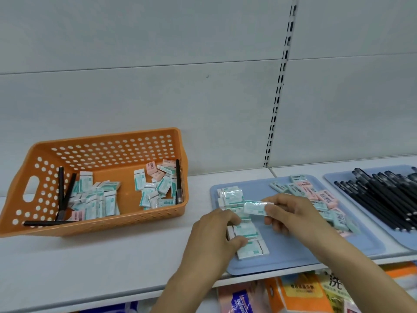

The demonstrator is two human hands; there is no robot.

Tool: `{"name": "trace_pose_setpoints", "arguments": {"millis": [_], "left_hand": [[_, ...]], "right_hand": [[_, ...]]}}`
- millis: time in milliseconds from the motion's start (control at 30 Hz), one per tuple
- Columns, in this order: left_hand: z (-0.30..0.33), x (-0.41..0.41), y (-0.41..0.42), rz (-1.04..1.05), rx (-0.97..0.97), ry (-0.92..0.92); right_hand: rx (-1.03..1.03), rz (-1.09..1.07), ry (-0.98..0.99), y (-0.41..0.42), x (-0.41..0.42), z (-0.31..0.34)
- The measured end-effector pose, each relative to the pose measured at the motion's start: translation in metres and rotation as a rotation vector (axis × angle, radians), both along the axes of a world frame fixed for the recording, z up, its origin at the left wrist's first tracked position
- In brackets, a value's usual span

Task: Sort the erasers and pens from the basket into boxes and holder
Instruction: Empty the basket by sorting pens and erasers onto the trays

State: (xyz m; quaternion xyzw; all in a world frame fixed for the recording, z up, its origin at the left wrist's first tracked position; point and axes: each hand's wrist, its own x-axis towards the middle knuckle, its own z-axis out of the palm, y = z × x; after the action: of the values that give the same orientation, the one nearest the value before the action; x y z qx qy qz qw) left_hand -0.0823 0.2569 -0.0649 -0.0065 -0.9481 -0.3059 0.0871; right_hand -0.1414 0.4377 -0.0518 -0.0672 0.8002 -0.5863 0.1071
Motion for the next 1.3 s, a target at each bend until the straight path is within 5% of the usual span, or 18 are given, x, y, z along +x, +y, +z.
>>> {"name": "trace_pose_setpoints", "arguments": {"millis": [100,233,400,600,767,900,1033,1167,1300], "left_hand": [[-0.004,-0.006,0.002,0.007,-0.081,0.078],[-0.016,-0.013,-0.002,-0.014,0.068,0.140],[-0.022,-0.011,-0.013,-0.023,0.088,0.176],[-0.007,0.015,-0.019,-0.073,0.084,0.211],[0.045,0.055,-0.044,-0.074,0.230,0.347],[0.072,0.070,-0.096,0.127,0.332,0.457],[0.077,0.070,-0.175,0.308,0.113,0.390],[0.078,0.066,-0.248,0.518,-0.345,0.458],[0.059,0.055,-0.283,0.585,-0.300,0.342]], "right_hand": [[-0.059,-0.031,0.009,0.003,0.000,0.001],[-0.118,0.053,-0.065,0.012,0.002,0.010],[0.180,0.236,-0.123,0.004,0.013,0.002],[0.630,0.123,0.257,-0.007,0.011,0.005],[0.340,0.147,0.535,-0.050,0.008,0.050],[0.226,0.350,0.661,-0.115,0.004,0.079],[0.442,0.664,0.672,-0.185,-0.015,0.089],[0.682,0.832,0.620,-0.254,-0.026,0.085],[0.728,0.804,0.399,-0.313,-0.026,0.071]]}}
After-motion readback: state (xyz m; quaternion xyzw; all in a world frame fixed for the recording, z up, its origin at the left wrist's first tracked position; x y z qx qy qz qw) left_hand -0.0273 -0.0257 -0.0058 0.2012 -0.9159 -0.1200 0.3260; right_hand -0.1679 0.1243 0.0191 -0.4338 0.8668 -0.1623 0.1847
